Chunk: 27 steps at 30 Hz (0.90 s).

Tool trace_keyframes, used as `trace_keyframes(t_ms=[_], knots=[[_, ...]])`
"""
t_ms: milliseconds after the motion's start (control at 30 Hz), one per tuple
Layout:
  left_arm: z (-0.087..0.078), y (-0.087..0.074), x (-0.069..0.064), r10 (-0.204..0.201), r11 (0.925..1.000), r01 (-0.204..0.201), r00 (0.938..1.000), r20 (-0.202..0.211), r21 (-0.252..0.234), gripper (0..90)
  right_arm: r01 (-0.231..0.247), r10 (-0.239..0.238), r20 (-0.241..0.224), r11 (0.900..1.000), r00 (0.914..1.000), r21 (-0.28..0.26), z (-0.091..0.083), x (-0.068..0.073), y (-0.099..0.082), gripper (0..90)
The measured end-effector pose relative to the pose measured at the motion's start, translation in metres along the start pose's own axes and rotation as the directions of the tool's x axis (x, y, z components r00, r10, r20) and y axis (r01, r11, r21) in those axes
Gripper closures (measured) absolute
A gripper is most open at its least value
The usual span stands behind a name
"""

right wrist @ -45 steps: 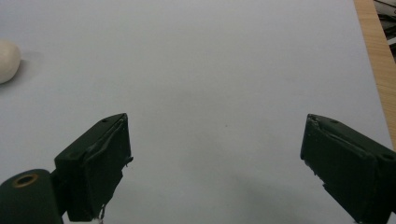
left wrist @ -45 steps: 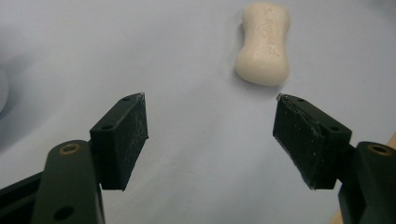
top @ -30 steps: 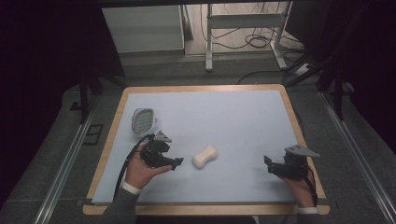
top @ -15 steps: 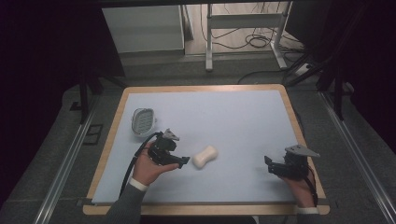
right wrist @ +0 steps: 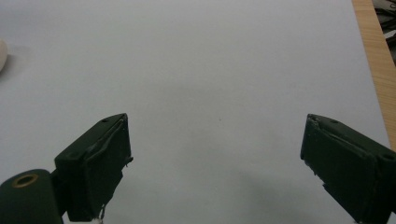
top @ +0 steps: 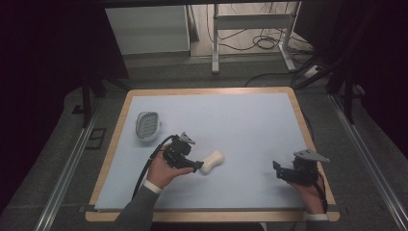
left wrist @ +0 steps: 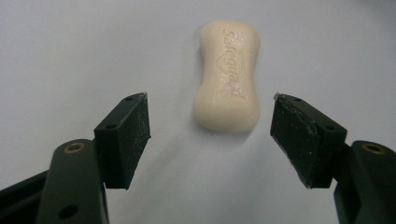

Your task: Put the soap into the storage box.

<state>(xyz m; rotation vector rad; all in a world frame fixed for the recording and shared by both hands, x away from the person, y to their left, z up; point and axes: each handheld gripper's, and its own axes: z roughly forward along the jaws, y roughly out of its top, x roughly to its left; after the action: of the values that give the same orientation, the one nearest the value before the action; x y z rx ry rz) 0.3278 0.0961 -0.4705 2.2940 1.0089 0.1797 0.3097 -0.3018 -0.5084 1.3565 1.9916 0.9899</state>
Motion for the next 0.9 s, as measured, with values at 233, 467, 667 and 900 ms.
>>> trace_keyframes(t_ms=[233,467,667,900], knots=[[0.005,0.006,-0.005,0.017,0.9998,-0.017,0.9999,-0.002,0.007,29.4,-0.001,0.001,0.001,1.0000,1.0000,0.000,0.000,-0.001,-0.001,8.6],[0.007,0.010,-0.011,0.037,0.9992,-0.037,0.9993,-0.002,0.013,30.6,-0.003,0.003,-0.001,1.0000,1.0000,0.006,0.001,-0.001,-0.001,8.6],[0.015,0.015,-0.014,0.042,0.9987,-0.042,0.9990,0.012,0.029,29.5,-0.001,0.001,-0.004,1.0000,1.0000,0.009,0.001,0.000,-0.001,8.6],[0.022,0.022,-0.020,0.055,0.9974,-0.056,0.9984,0.010,0.045,28.6,-0.003,0.003,-0.007,0.9999,1.0000,0.012,0.002,0.000,-0.001,8.6]])
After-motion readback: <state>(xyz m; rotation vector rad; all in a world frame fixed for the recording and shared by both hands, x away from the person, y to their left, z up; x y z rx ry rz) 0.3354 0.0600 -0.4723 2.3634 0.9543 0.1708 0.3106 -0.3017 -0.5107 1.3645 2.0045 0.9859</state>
